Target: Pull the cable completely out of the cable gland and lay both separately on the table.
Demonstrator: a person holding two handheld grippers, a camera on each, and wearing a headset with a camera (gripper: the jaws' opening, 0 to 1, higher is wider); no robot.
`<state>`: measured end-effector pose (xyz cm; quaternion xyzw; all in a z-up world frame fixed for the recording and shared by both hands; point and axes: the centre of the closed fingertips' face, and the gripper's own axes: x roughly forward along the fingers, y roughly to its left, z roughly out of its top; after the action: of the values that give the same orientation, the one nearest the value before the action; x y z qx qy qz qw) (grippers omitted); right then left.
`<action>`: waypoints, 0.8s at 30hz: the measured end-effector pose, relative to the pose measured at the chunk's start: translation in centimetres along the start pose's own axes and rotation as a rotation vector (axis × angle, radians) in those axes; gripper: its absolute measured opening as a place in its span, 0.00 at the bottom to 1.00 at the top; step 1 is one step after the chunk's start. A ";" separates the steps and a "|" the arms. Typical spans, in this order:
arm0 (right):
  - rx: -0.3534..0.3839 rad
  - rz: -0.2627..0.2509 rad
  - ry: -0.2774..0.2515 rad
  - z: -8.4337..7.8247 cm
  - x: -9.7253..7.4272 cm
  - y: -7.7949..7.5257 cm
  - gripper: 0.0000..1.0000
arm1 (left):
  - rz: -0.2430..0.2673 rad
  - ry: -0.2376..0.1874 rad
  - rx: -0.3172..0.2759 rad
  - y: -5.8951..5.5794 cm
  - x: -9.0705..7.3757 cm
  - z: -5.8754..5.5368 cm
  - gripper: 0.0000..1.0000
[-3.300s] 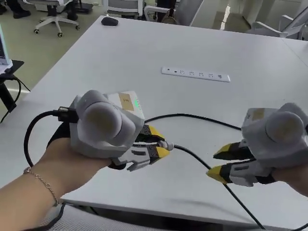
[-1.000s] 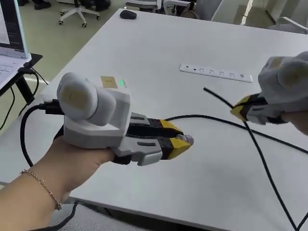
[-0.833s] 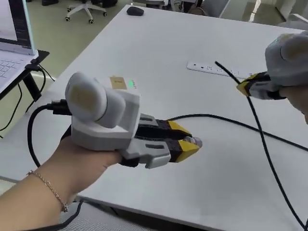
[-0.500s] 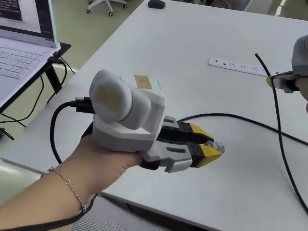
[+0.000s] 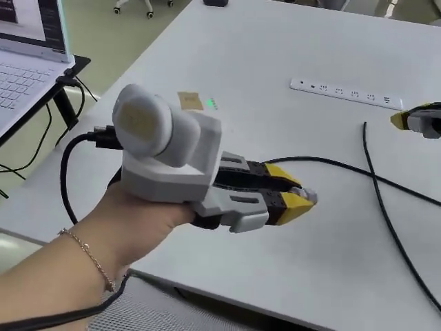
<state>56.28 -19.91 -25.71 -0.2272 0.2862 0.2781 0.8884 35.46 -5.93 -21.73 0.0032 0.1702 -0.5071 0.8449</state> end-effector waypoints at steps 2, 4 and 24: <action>0.042 0.067 -0.034 0.4 -1.1 1.3 0.14 | -0.004 0.004 -0.001 0.2 0.1 0.2 0.16; 0.017 0.080 -0.052 0.3 -3.2 2.6 0.13 | -0.010 0.000 0.002 0.3 0.3 0.5 0.16; 0.187 0.143 -0.115 -7.0 -16.5 10.1 0.10 | -0.244 0.242 0.096 3.2 6.5 -6.1 0.16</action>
<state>35.99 -22.37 -22.84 -0.1062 0.2748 0.3255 0.8985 39.22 -8.83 -29.90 0.0840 0.2455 -0.6092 0.7494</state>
